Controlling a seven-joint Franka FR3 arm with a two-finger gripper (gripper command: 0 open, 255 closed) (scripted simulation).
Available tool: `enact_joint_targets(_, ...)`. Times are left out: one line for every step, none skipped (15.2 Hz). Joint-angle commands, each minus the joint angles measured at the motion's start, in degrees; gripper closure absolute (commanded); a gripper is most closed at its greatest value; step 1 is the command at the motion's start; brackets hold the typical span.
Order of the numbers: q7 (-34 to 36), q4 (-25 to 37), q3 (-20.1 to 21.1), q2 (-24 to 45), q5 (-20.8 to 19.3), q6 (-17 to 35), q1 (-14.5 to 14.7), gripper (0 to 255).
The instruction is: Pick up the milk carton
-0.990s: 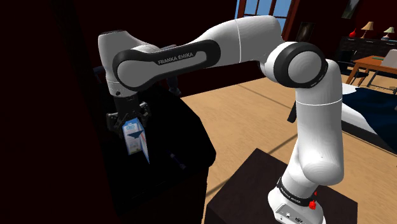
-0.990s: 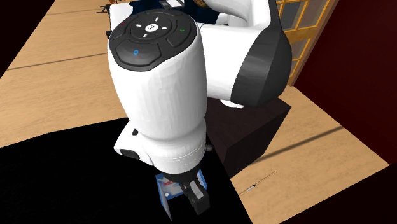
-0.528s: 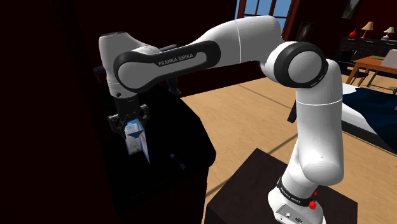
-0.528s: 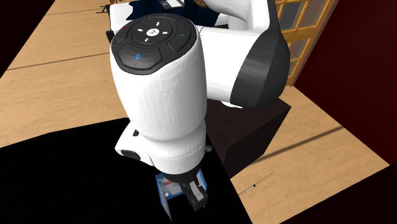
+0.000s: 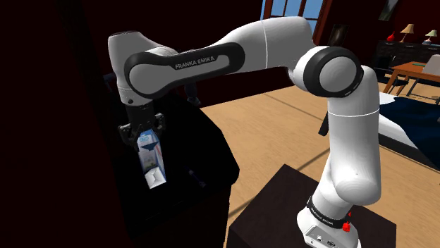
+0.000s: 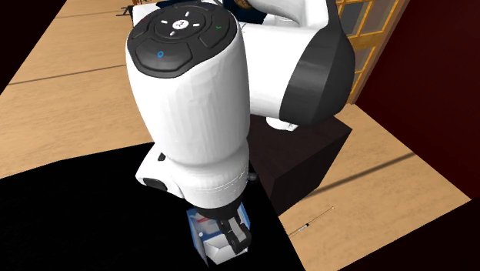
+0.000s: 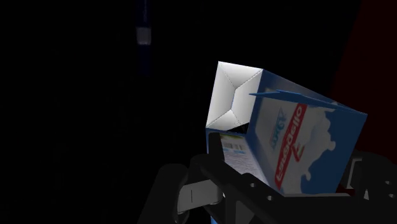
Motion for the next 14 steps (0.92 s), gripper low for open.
enact_joint_targets(-0.1,1.2,0.1,-0.3,0.1,-1.3,0.0,255)
enact_joint_targets(-0.1,1.9,0.1,-0.3,0.1,-2.1,0.1,255)
enact_joint_targets(-0.1,2.7,0.1,-0.3,0.2,-2.9,0.1,255)
enact_joint_targets(-0.2,3.4,0.1,-0.3,0.2,-3.6,0.2,255)
enact_joint_targets(-0.2,4.2,0.2,-0.3,0.2,-4.4,0.3,255)
enact_joint_targets(-0.2,5.1,0.2,-0.2,0.2,-5.2,0.4,255)
enact_joint_targets(-0.2,5.9,0.2,-0.2,0.2,-6.0,0.4,255)
enact_joint_targets(-0.2,6.8,0.2,-0.1,0.1,-6.8,0.5,255)
enact_joint_targets(-0.2,7.7,0.2,0.0,0.1,-7.6,0.6,255)
enact_joint_targets(-0.2,8.6,0.2,0.1,0.1,-8.4,0.7,255)
enact_joint_targets(-0.2,9.6,0.3,0.2,0.0,-9.3,0.9,255)
enact_joint_targets(-0.2,10.6,0.3,0.4,0.0,-10.1,1.0,255)
enact_joint_targets(-0.2,10.7,0.3,0.4,0.0,-10.3,1.0,255)
enact_joint_targets(-0.2,10.8,0.3,0.4,0.0,-10.3,1.0,255)
